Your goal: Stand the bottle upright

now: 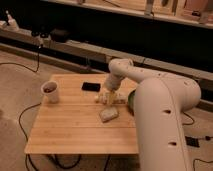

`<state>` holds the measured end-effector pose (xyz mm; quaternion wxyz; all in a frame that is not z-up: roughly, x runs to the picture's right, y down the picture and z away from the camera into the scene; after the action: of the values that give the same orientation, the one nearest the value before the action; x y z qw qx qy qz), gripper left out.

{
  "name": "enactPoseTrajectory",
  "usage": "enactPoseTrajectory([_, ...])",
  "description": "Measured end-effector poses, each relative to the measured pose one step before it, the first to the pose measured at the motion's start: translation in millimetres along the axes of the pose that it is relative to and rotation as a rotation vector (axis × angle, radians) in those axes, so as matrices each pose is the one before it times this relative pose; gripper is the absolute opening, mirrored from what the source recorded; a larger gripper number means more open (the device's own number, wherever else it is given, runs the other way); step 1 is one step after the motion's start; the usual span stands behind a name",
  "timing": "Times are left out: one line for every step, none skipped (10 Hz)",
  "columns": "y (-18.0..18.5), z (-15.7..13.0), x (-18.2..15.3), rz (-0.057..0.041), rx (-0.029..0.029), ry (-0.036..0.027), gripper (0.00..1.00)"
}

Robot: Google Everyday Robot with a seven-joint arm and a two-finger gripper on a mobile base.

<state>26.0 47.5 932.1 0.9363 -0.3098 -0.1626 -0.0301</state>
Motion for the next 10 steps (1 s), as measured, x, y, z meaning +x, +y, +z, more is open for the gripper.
enactPoseTrajectory([1.30,5.09,3.49,0.00981,-0.00752,0.00789,0.80])
enactPoseTrajectory([0.88,3.53,3.27,0.00692,-0.00461,0.00839,0.80])
enactPoseTrajectory([0.22,3.65,4.22,0.00900,-0.00375,0.01316,0.80])
enactPoseTrajectory([-0.32,2.41,2.24,0.00529,-0.00187,0.00944,0.80])
enactPoseTrajectory([-0.85,1.86,2.78,0.00526,-0.00027,0.01257,0.80])
enactPoseTrajectory([-1.13,0.37,2.66,0.00299,0.00086,0.01503,0.80])
enactPoseTrajectory([-1.58,-0.78,2.46,0.00146,0.00227,0.01684,0.80])
enactPoseTrajectory([-1.43,-1.32,-0.36,-0.00071,0.00125,0.00893,0.80])
enactPoseTrajectory([-0.20,-0.79,-1.57,-0.00198,-0.00357,0.00597,0.80])
enactPoseTrajectory([0.56,-0.98,-2.58,-0.00117,-0.01001,0.00702,0.80])
